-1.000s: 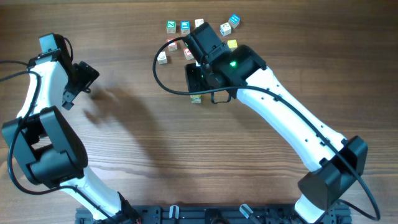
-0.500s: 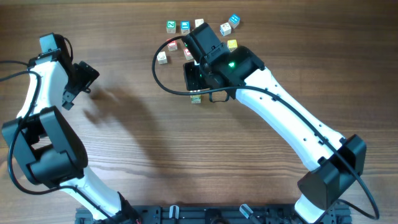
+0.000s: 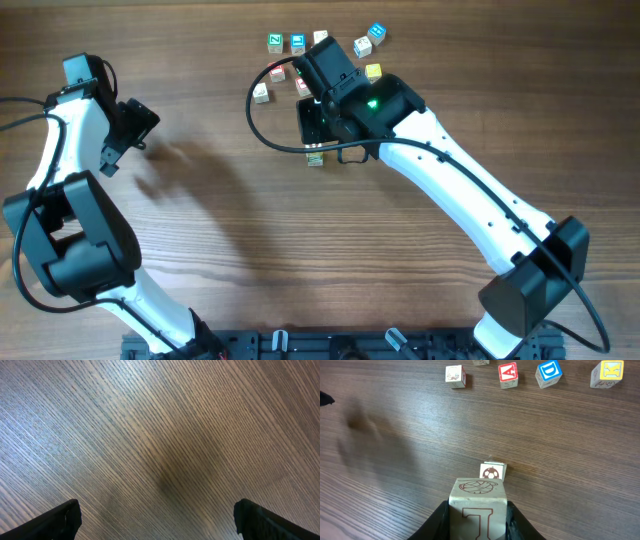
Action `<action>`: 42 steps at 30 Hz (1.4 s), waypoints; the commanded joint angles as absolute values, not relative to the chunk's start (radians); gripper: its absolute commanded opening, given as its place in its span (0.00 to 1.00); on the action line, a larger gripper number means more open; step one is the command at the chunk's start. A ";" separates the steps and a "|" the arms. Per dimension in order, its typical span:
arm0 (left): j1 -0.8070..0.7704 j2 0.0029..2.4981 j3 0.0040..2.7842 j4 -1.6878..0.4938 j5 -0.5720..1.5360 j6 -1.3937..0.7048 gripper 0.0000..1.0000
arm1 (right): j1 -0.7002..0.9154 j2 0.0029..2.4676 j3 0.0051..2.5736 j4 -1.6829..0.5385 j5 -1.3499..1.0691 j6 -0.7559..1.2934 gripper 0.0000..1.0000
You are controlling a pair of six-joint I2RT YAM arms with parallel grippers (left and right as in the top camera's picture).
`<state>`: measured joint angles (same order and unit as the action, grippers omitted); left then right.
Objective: Form a tower
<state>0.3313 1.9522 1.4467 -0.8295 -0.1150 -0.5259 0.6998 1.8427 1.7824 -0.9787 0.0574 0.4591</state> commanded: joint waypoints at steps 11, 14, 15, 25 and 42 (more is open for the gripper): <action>0.333 1.932 1.457 -0.828 -0.125 -0.529 1.00 | 0.704 1.936 1.775 -0.975 0.081 0.471 0.24; 0.333 1.932 1.457 -0.828 -0.125 -0.529 1.00 | 0.704 1.953 1.775 -0.978 0.081 0.471 0.24; 0.333 1.932 1.457 -0.828 -0.125 -0.529 1.00 | 0.704 1.961 1.775 -0.981 0.081 0.471 0.24; 0.333 1.932 1.457 -0.828 -0.125 -0.529 1.00 | 0.704 2.039 1.774 -0.987 0.078 0.470 0.25; 0.333 1.932 1.457 -0.828 -0.125 -0.529 1.00 | 0.704 2.075 1.774 -0.958 0.078 0.464 0.25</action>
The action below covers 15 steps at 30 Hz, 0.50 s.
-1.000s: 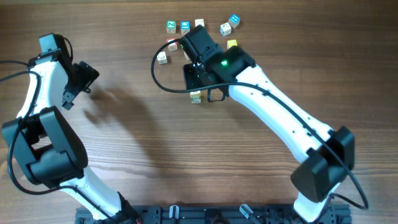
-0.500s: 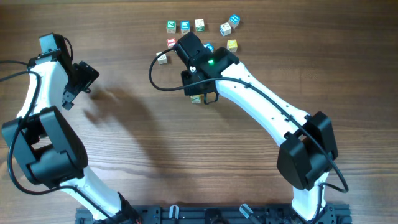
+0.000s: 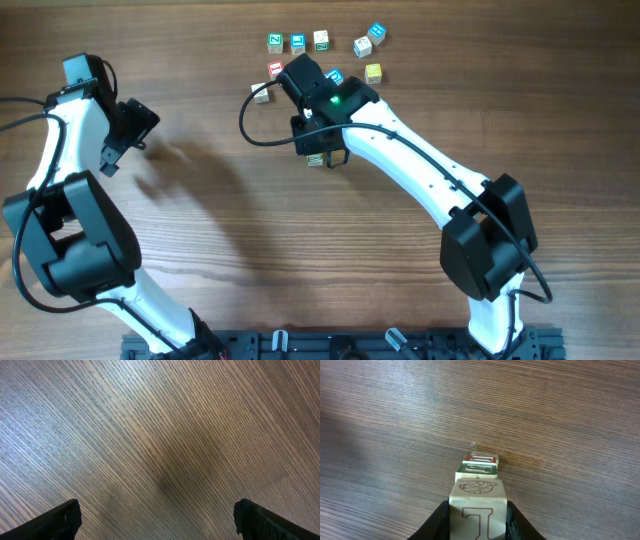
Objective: Form a tower
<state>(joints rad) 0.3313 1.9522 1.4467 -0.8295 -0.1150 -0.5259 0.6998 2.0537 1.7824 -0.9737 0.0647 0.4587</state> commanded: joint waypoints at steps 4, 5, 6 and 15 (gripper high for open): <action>0.333 1.932 1.457 -0.828 -0.125 -0.529 1.00 | 0.704 2.075 1.774 -0.950 0.078 0.463 0.25; 0.333 1.932 1.457 -0.828 -0.125 -0.529 1.00 | 0.704 2.075 1.774 -0.950 0.078 0.463 0.26; 0.333 1.932 1.457 -0.828 -0.125 -0.529 1.00 | 0.704 2.075 1.774 -0.951 0.076 0.463 0.25; 0.333 1.932 1.457 -0.828 -0.125 -0.529 1.00 | 0.704 2.075 1.774 -0.955 0.029 0.444 0.31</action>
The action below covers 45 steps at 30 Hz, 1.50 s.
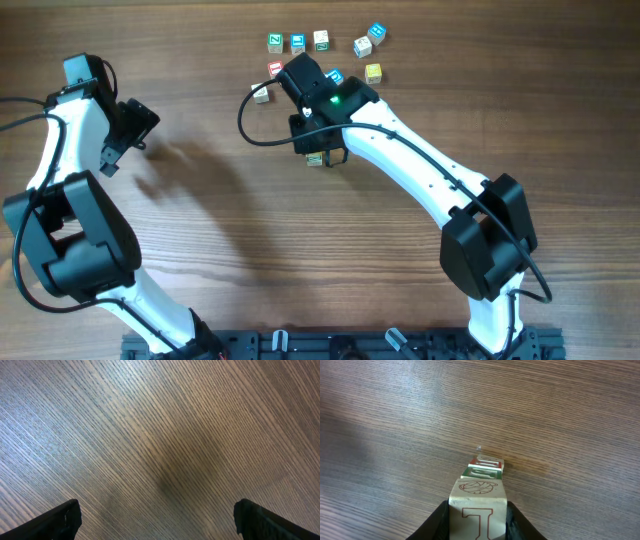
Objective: Form a tower
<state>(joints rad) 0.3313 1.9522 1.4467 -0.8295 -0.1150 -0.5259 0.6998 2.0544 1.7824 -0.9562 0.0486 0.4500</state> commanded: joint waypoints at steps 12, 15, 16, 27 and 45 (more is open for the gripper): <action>0.333 1.932 1.457 -0.828 -0.125 -0.529 1.00 | 0.704 2.075 1.774 -0.957 0.039 0.447 0.43; 0.333 1.932 1.457 -0.828 -0.125 -0.529 1.00 | 0.704 2.075 1.774 -0.962 0.052 0.449 0.34; 0.333 1.932 1.457 -0.828 -0.125 -0.529 1.00 | 0.704 2.075 1.774 -0.968 0.052 0.461 0.33; 0.333 1.932 1.457 -0.828 -0.125 -0.529 1.00 | 0.704 2.075 1.774 -0.984 0.052 0.579 0.40; 0.333 1.932 1.457 -0.828 -0.125 -0.529 1.00 | 0.640 2.096 2.196 -1.383 0.017 0.657 0.99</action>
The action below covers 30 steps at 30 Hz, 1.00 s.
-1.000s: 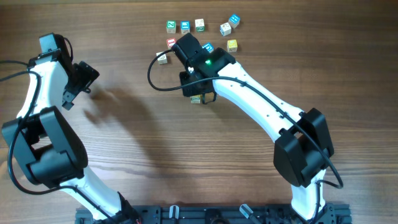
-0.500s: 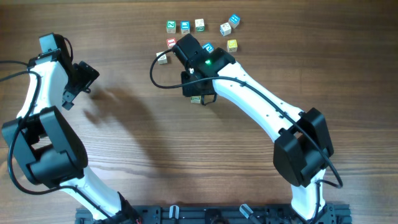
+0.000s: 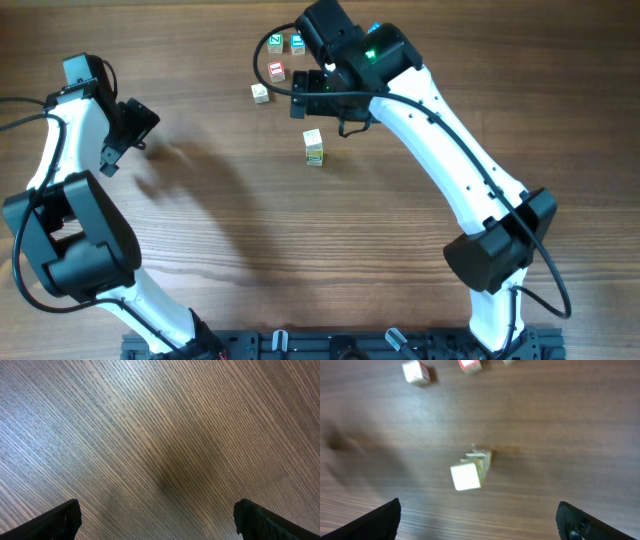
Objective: Form a tower
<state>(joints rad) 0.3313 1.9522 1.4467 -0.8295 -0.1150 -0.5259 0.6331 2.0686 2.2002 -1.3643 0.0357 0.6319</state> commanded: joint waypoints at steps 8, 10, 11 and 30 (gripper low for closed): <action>0.333 1.932 1.457 -0.828 -0.125 -0.529 1.00 | 0.679 2.242 2.146 -1.282 -0.004 0.660 1.00; 0.333 1.932 1.457 -0.828 -0.125 -0.529 1.00 | 0.680 2.272 2.146 -1.280 -0.027 0.654 0.96; 0.333 1.932 1.457 -0.828 -0.125 -0.529 1.00 | 0.680 2.286 2.146 -1.285 -0.023 0.655 0.92; 0.333 1.932 1.457 -0.828 -0.125 -0.529 1.00 | 0.704 2.399 2.143 -1.307 0.097 0.744 0.72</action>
<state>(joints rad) 0.3313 1.9522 1.4467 -0.8299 -0.1150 -0.5259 0.7010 2.3714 2.1487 -1.3045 0.0551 0.7109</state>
